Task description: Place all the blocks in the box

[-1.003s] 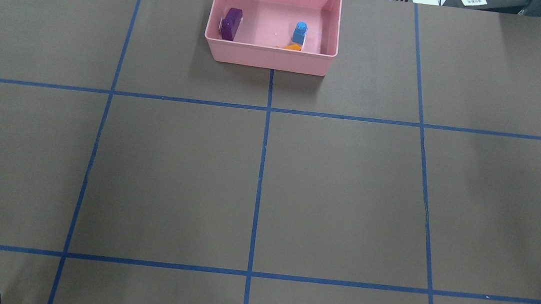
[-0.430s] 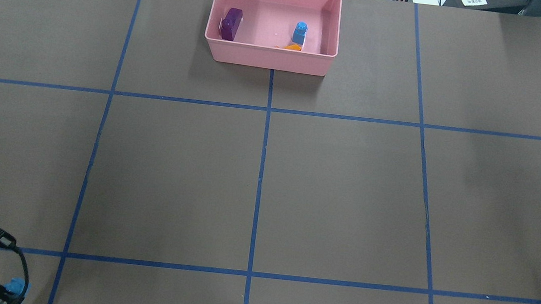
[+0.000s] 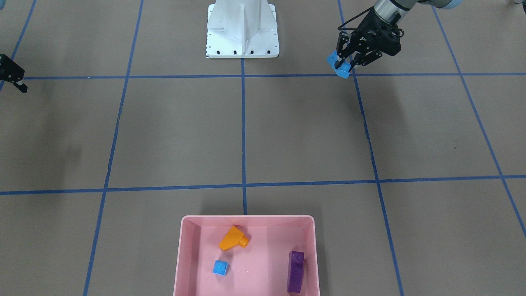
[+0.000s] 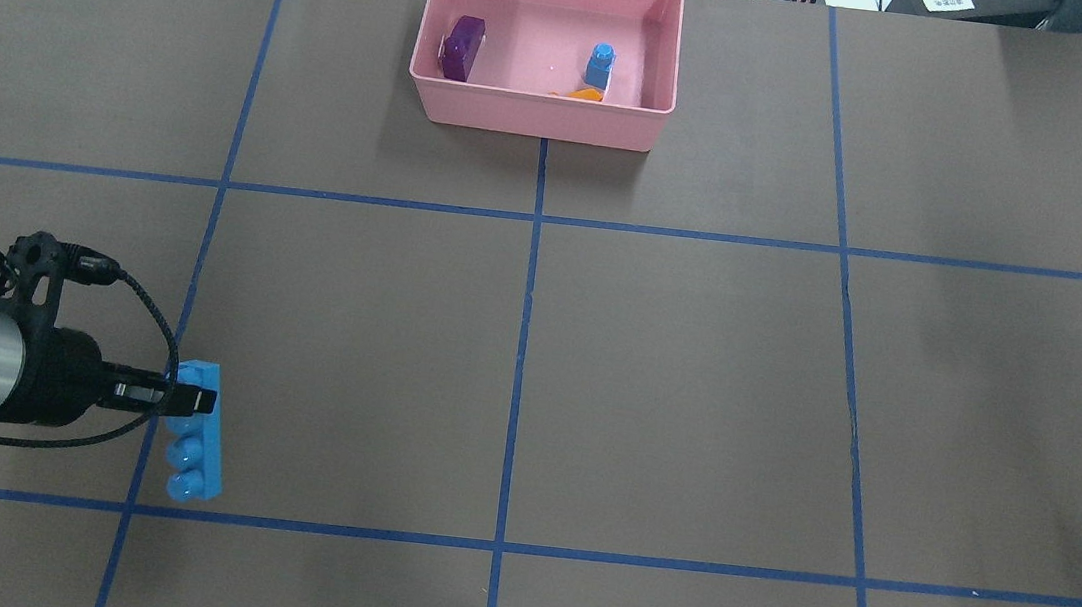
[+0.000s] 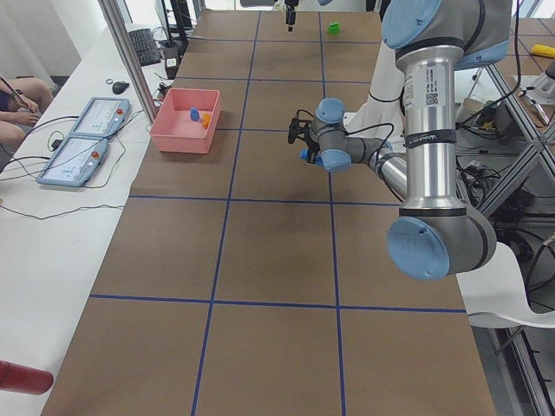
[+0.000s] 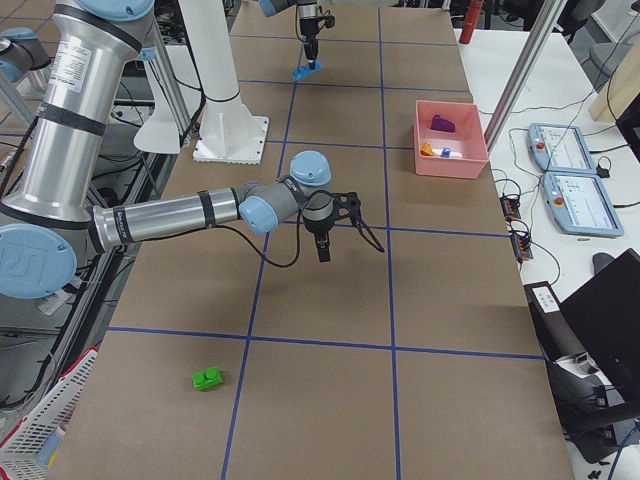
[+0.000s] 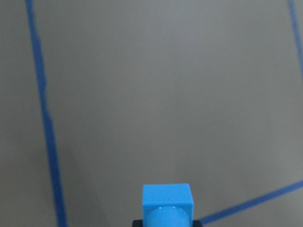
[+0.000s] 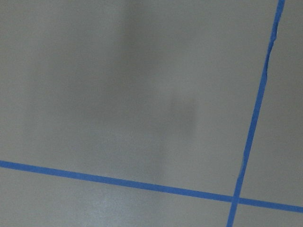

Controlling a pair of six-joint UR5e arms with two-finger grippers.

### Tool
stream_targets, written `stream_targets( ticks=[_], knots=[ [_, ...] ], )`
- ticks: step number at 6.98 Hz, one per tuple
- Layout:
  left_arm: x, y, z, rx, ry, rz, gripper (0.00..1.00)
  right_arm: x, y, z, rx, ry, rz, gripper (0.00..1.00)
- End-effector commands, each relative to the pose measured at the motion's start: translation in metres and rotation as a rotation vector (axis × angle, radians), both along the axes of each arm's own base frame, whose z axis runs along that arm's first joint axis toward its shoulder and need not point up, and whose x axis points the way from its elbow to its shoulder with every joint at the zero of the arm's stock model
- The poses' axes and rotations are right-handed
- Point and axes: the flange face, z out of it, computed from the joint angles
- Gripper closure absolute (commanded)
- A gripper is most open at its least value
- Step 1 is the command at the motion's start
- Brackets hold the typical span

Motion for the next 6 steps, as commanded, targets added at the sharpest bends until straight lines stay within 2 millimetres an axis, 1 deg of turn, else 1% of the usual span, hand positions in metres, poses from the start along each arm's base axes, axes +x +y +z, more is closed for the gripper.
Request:
stream_targets(
  ticks=[1,2,3,4,5,6],
  knots=[
    [0.006,-0.068,-0.068,-0.023,0.083,-0.137,1.00,-0.001,-0.003,0.001,0.000,0.001,0.001,0.01],
    [0.028,-0.106,-0.101,-0.041,0.063,-0.171,1.00,-0.001,-0.003,0.001,0.000,0.001,0.001,0.01],
    [0.051,-0.142,-0.130,-0.059,0.036,-0.193,1.00,-0.001,-0.003,0.001,0.000,0.001,0.001,0.01],
    [0.068,-0.180,-0.151,-0.097,-0.026,-0.216,1.00,-0.001,-0.003,0.001,0.000,0.001,0.001,0.01],
    [0.093,-0.220,-0.173,-0.155,-0.086,-0.176,1.00,-0.001,-0.003,0.002,-0.001,0.002,0.000,0.01],
    [0.099,-0.274,-0.192,-0.195,-0.119,-0.115,1.00,-0.001,-0.003,0.002,-0.002,0.002,0.001,0.01]
  ],
)
